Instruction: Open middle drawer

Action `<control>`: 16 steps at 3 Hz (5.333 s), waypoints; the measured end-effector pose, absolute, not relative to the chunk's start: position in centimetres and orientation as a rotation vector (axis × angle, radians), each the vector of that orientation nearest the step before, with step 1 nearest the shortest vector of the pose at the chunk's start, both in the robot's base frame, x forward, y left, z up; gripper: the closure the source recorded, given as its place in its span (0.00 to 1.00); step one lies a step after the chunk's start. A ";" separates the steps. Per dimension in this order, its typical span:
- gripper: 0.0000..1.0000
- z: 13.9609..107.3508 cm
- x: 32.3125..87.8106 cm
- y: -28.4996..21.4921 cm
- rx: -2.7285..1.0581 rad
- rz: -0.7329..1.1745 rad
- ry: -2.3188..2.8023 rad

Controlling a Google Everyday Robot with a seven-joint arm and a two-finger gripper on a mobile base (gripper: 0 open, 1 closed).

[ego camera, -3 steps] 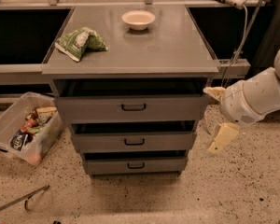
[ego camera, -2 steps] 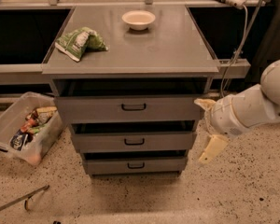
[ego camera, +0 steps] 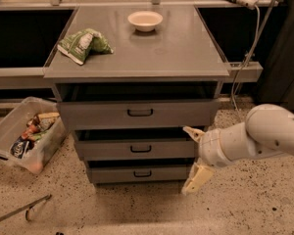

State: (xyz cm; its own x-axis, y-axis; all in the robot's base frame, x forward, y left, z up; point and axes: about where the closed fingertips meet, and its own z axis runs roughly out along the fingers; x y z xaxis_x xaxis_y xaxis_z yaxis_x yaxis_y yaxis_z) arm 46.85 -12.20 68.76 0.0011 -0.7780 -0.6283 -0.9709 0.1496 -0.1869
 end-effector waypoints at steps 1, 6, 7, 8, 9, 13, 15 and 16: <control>0.00 64.5 47.1 -9.3 -1.693 0.399 1.802; 0.00 51.8 58.7 -3.7 -1.668 0.272 1.778; 0.00 51.8 58.7 -3.7 -1.668 0.272 1.778; 0.00 49.1 59.8 -3.7 -1.662 0.253 1.788; 0.00 43.3 63.8 -2.8 -1.655 0.262 1.806; 0.00 41.4 66.2 -2.5 -1.689 0.419 1.912; 0.00 41.9 64.3 -2.7 -1.708 0.522 1.946; 0.00 41.8 63.6 -2.6 -1.705 0.531 1.955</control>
Offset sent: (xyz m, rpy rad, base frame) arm -0.0003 0.0256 -0.0365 -0.0045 0.0027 0.0233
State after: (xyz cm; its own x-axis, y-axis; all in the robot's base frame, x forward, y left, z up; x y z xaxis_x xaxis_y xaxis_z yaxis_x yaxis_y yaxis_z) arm 63.60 -2.63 41.77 -0.1007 -0.7990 -0.5929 -0.9892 0.1443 -0.0265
